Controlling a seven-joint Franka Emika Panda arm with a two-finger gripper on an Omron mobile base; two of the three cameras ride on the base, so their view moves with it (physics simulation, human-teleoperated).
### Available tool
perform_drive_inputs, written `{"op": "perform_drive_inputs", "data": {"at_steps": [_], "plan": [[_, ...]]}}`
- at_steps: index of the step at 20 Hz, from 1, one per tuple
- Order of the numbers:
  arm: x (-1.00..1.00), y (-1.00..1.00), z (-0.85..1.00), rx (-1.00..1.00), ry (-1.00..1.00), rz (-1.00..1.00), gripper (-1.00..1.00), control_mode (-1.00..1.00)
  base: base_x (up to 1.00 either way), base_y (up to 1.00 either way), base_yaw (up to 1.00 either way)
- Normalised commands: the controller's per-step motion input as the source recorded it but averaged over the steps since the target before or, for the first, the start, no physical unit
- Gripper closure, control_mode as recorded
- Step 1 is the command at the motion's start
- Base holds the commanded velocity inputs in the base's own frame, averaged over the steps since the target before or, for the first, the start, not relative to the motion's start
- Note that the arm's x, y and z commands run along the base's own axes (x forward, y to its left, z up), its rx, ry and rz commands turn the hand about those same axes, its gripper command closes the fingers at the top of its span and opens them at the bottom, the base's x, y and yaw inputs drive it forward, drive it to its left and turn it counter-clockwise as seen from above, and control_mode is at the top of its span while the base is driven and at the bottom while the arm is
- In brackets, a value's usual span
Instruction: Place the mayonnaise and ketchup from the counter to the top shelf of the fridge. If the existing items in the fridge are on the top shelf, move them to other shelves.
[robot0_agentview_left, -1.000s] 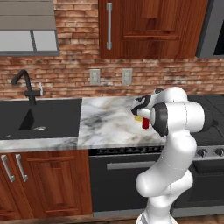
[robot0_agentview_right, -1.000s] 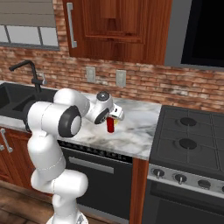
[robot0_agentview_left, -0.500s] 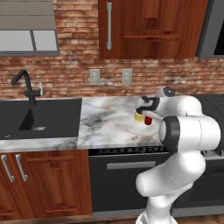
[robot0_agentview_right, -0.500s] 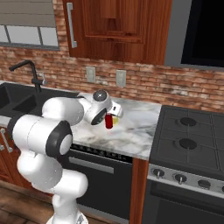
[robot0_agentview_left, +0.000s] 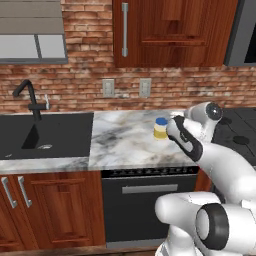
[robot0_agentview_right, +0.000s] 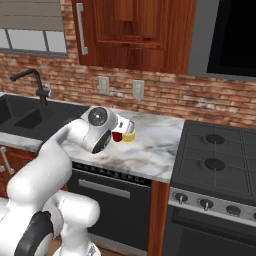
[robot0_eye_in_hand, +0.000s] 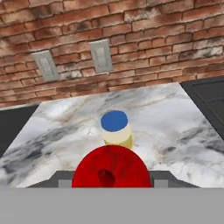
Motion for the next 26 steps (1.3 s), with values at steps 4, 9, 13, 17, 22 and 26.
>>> {"op": "perform_drive_inputs", "data": {"at_steps": [4, 9, 13, 17, 22, 26], "plan": [[-1.00, 0.10, 1.00, 0.00, -0.03, 0.00, 1.00, -1.00, 0.00, 0.00, 0.00], [-1.00, 0.06, 1.00, 0.00, 0.00, 0.00, 1.00, -1.00, 0.00, 0.00, 0.00], [-1.00, 0.00, 0.98, 0.00, 0.01, 0.00, 1.00, -1.00, 0.00, 0.00, 0.00], [-1.00, 0.00, 0.79, 0.00, 0.05, 0.00, 1.00, -1.00, 0.00, 0.00, 0.00], [-1.00, 0.00, 0.55, 0.00, 0.05, 0.00, 1.00, -1.00, 0.00, 0.00, 0.00], [-0.86, 0.00, 0.34, 0.00, 0.05, 0.00, 1.00, -1.00, 0.00, 0.00, 0.00]]}}
